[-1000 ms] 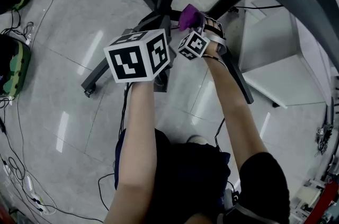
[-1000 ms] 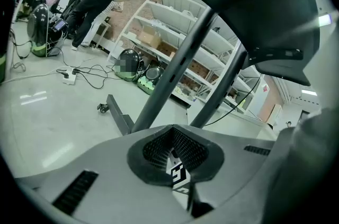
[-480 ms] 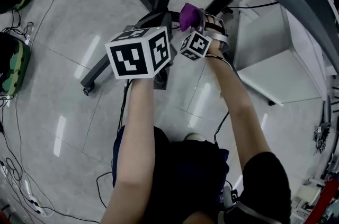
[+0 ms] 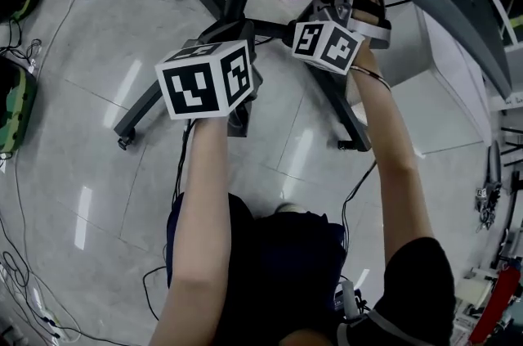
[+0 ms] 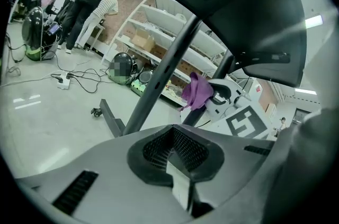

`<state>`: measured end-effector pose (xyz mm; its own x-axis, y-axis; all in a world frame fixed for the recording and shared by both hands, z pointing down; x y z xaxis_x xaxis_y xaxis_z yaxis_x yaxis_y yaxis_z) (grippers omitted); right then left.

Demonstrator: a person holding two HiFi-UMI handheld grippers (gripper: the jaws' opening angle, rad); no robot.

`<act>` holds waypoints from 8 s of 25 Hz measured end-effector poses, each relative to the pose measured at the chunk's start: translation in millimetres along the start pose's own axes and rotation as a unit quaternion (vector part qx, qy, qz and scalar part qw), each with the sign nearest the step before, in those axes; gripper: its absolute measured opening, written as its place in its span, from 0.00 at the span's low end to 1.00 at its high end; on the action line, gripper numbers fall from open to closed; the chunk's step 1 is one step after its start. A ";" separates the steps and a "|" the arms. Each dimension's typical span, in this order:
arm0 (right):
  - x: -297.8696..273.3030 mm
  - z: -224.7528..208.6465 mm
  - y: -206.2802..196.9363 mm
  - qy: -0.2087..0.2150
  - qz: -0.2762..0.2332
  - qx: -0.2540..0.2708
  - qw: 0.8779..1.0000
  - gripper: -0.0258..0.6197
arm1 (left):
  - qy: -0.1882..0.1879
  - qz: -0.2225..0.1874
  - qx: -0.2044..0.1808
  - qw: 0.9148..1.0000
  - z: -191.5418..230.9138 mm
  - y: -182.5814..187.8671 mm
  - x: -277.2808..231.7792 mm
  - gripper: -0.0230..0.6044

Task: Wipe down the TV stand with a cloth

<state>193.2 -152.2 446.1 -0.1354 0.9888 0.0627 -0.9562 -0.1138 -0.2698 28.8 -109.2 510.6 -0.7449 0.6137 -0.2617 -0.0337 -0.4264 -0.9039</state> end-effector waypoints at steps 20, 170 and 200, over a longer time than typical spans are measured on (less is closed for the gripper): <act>-10.1 -35.9 -17.2 -0.065 0.032 0.030 0.997 0.19 | 0.005 -0.001 0.003 1.000 2.9 -0.4 0.2 0.05; 8.9 178.0 -168.0 0.093 0.269 -0.239 0.928 0.19 | -0.003 0.093 -0.067 0.993 -12.3 -43.6 -51.5 0.05; 72.1 153.2 -26.6 0.246 0.113 -0.429 0.862 0.19 | 0.088 0.050 -0.110 0.989 6.6 2.9 35.0 0.05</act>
<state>169.1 -92.7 605.1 0.0350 0.8960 -0.4426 -0.3468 -0.4045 -0.8462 -1.7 -93.3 501.0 -0.6084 0.6903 -0.3916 0.1955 -0.3478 -0.9170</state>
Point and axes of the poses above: the fingertips, and each gripper's own axes: x backward along the fingers, z to its left, y out of its top, the point moved 7 cm from there along x, backward along the fingers, and after that the axes turned 12 degrees about -x, right-handed, at the moved point
